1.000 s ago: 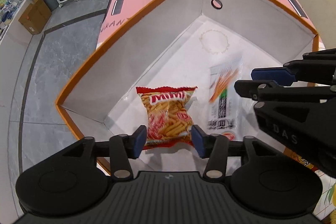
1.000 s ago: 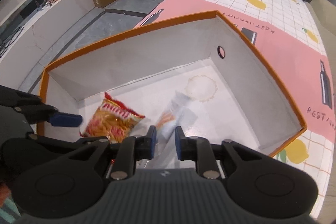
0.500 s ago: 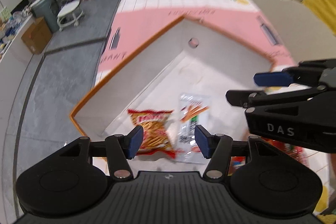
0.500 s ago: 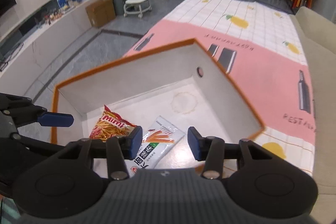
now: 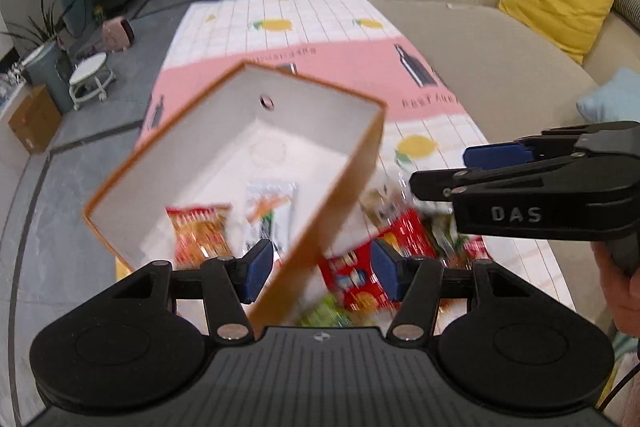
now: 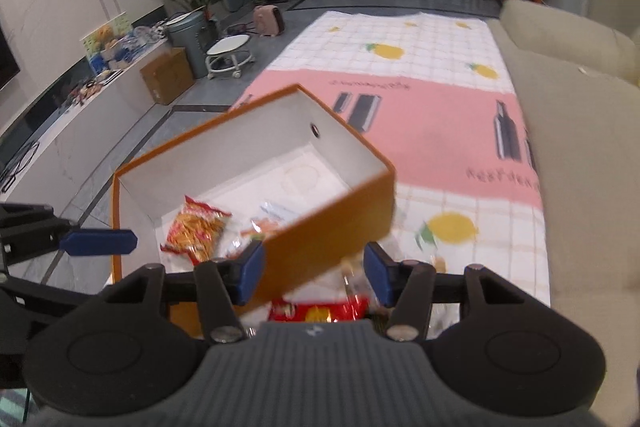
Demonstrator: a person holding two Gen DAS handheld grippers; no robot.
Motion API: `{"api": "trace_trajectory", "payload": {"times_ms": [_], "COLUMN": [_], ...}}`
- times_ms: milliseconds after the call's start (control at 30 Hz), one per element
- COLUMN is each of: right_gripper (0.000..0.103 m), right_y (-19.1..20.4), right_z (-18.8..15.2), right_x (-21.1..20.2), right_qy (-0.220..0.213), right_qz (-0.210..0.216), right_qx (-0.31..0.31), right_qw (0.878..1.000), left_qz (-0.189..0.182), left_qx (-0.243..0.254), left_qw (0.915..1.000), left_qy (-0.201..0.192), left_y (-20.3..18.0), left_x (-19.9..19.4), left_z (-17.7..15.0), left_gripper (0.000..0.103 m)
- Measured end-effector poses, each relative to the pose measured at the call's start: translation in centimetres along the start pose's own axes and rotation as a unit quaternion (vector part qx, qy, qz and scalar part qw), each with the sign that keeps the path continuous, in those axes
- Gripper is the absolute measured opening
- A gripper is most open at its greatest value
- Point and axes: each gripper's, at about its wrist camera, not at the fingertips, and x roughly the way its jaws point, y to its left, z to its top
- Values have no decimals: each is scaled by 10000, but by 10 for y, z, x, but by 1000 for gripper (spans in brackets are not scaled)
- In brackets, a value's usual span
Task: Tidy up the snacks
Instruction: 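Withdraw both grippers from the box back toward the snack pile, then grasp the clear bread packet with the left gripper while the right grasps the brown meat-strip packet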
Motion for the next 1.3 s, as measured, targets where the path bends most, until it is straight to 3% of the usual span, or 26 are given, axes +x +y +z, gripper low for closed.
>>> {"api": "trace_trajectory", "payload": {"times_ms": [300, 600, 700, 833, 1000, 1167, 1300], "right_gripper": [53, 55, 56, 70, 75, 78, 80], "right_y": [-17, -34, -44, -50, -49, -34, -17], "right_z": [-64, -128, -135, -132, -129, -128, -135], "right_x": [-7, 3, 12, 22, 40, 48, 54], "right_qy": [243, 585, 693, 607, 632, 593, 628], "right_qz": [-126, -464, -552, -501, -582, -646, -698], "right_qx": [376, -143, -52, -52, -188, -1079, -2168], "right_qw": [9989, 9971, 9961, 9969, 9961, 9903, 9717], "left_qz": [-175, -54, -85, -225, -378, -554, -665], "left_qx": [-324, -753, -959, -1099, -1151, -1139, -1143], "left_qw": [9974, 9897, 9866, 9847, 9830, 9802, 9780], "left_qy": [614, 1215, 1315, 1332, 1379, 1520, 1615], "left_y": [-19, -28, -24, -22, -25, -25, -25], "left_x": [21, 60, 70, 80, 91, 97, 103], "left_z": [-41, -79, -85, -89, -87, -86, -88], "left_gripper": [66, 66, 66, 69, 71, 67, 63]}}
